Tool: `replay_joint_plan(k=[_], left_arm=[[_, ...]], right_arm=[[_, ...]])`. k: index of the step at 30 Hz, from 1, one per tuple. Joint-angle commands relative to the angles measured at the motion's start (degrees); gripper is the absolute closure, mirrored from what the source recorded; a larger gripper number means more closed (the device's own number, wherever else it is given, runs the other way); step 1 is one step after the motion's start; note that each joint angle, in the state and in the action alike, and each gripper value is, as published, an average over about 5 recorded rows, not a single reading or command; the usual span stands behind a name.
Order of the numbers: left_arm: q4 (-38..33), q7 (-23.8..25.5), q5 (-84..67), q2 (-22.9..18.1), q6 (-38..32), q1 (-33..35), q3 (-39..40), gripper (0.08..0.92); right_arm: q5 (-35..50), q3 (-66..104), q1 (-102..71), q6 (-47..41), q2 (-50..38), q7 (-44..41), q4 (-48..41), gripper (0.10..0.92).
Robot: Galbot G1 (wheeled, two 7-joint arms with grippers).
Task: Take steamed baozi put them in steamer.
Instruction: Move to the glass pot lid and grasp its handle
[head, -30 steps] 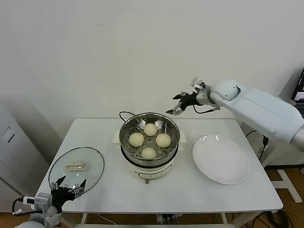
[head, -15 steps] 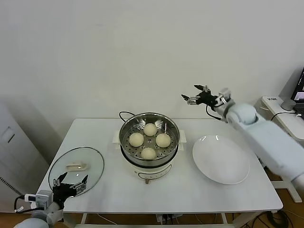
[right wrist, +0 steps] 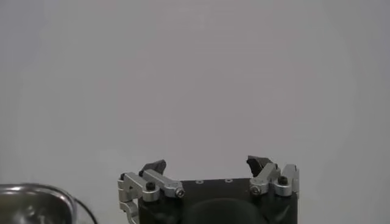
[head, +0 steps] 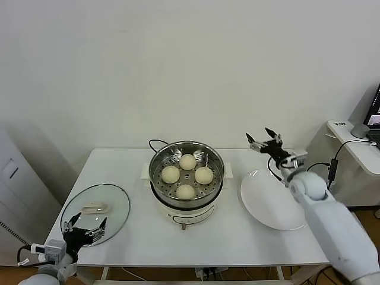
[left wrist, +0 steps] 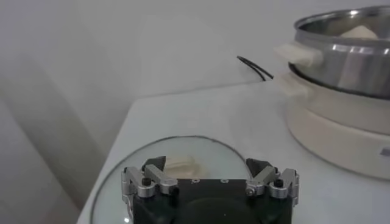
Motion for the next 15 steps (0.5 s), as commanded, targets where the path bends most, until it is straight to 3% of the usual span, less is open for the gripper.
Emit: replay_joint_plan(k=[1,15], left_arm=[[9.23,0.88,29.49,0.05,-12.14,0.52,-0.17,0.177],[18.4,-2.65,69.47,-4.62,-30.17,-0.25,-3.15,0.177]], right_arm=[[-5.67,16.86,-14.69,2.4,7.54,-2.74,1.25,0.203],[-11.09,21.5,-19.54,3.36,11.03,-5.79,-0.35,0.203]])
